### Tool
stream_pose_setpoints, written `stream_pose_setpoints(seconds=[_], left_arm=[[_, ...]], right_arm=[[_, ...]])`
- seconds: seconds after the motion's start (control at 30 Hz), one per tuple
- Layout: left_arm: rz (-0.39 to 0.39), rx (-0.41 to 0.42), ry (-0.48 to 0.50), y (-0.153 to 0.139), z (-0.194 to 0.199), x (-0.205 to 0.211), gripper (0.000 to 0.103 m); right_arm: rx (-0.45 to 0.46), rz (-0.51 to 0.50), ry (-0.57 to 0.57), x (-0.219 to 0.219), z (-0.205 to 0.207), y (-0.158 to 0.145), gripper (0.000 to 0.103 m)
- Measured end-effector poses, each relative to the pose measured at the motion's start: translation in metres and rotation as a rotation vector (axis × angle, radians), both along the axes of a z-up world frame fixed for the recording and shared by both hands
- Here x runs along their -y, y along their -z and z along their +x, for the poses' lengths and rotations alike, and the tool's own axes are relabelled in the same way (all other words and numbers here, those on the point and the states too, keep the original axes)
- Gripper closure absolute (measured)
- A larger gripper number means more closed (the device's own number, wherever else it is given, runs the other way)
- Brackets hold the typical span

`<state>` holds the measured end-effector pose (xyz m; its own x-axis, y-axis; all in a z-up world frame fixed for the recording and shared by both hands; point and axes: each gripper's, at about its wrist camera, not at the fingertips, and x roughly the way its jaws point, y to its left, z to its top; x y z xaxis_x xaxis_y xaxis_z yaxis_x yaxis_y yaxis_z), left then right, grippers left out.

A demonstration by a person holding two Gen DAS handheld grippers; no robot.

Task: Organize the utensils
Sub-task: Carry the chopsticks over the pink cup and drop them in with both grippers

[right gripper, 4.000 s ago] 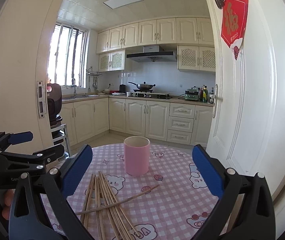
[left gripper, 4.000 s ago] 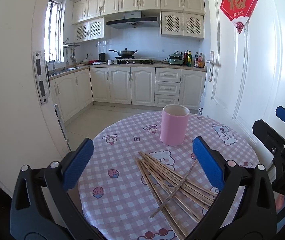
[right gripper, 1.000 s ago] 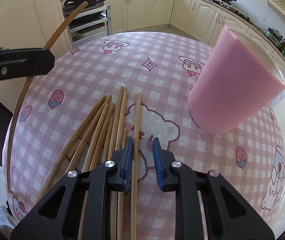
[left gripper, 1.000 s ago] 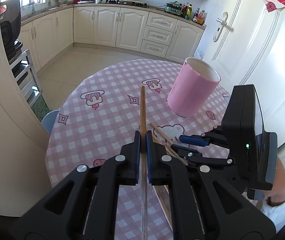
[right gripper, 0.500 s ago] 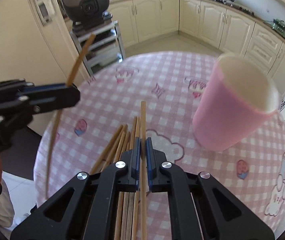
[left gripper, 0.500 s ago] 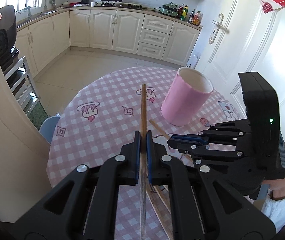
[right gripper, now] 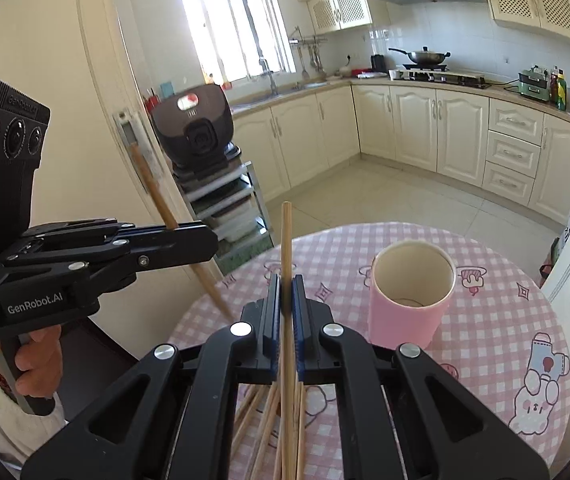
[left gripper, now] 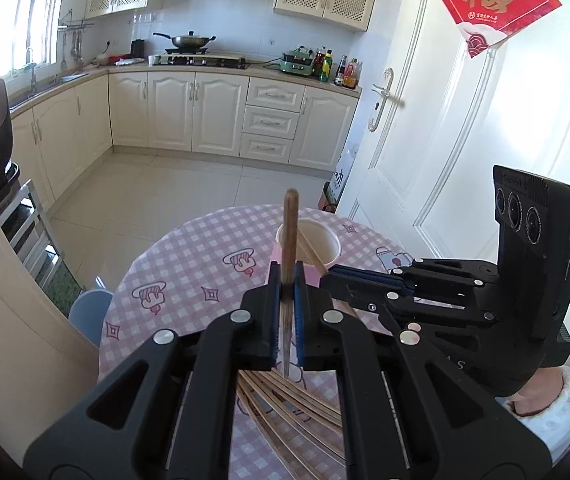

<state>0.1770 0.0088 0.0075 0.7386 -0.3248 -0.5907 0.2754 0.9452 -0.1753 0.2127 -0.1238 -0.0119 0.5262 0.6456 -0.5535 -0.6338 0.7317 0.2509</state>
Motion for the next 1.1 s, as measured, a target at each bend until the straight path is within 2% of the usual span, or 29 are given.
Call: stream_pose_setpoints(seconds=[0.13,0.4,0.53,0.83,1.0,1.1], left_arm=[[0.011,0.033,0.013,-0.014,-0.001,0.01,0.097],[0.019,0.092,0.02,-0.039,0.01,0.027,0.097],[0.014,0.109,0.019,-0.049,0.026,0.032,0.097],[-0.049,0.144,-0.009,-0.067,0.066,0.035,0.097],[-0.072,0.162,-0.016,-0.069,0.085,0.039,0.097],[-0.076,0.166,-0.019,-0.069,0.093,0.042,0.097]], right_arm=[[0.033,0.023,0.01,0.006,-0.005,-0.011,0.098],[0.108,0.086,0.105,0.025,0.002,-0.027,0.098],[0.136,0.14,0.163,0.034,0.015,-0.034,0.098],[0.27,0.229,0.319,0.048,0.047,-0.052,0.098],[0.3,0.28,0.352,0.05,0.072,-0.053,0.098],[0.337,0.277,0.363,0.048,0.083,-0.051,0.098]])
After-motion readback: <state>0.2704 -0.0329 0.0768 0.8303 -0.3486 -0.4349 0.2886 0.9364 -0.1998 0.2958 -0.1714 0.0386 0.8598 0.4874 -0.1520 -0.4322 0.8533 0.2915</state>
